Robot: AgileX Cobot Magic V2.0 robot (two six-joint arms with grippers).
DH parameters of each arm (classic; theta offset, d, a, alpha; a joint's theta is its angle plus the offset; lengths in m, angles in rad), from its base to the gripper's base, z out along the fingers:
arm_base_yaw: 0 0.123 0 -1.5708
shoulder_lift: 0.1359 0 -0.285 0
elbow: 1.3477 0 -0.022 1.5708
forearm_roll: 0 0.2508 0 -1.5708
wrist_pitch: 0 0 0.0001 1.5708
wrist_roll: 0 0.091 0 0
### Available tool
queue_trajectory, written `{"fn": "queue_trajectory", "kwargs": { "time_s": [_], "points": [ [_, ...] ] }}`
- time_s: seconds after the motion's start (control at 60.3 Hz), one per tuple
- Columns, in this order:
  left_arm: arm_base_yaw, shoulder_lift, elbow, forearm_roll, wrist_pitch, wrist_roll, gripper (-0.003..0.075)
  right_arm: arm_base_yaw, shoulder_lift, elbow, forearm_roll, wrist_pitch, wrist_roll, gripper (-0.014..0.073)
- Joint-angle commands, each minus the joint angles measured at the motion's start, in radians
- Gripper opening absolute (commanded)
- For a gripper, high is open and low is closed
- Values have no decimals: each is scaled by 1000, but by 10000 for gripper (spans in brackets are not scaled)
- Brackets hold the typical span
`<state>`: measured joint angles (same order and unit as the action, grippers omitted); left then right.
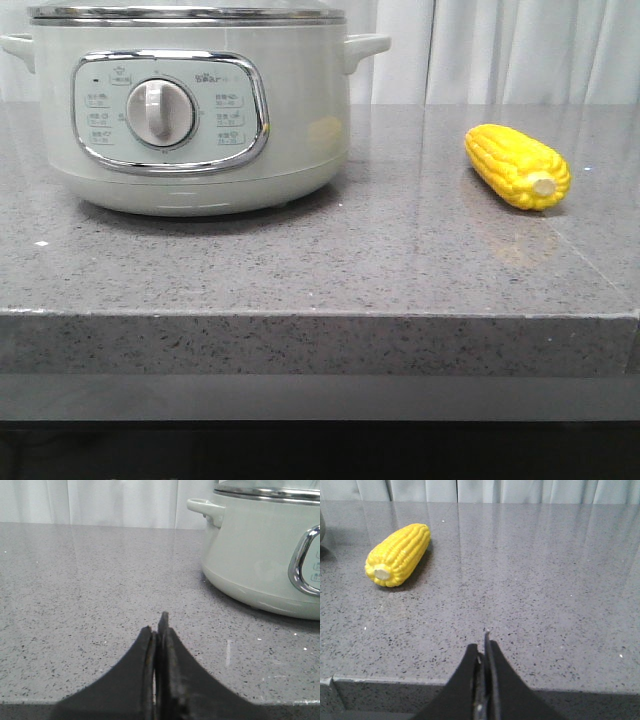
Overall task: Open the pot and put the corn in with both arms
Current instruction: 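Move the left gripper toward the glass lid knob of the green pot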
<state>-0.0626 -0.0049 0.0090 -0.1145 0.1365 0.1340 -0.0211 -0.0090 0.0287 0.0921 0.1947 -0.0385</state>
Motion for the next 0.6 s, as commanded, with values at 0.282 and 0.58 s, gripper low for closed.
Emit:
{"fn": "queue_trajectory", "kwargs": {
  "time_s": [0.282,0.58],
  "points": [
    [1,-23,-29,-3,-144,-7,-18,-4,-23,-4,-10,-95,-2,-68],
    [1,153,-353,-3,100,-7,-19,-4,19,-236,-11,36,-3,-68]
  ]
}}
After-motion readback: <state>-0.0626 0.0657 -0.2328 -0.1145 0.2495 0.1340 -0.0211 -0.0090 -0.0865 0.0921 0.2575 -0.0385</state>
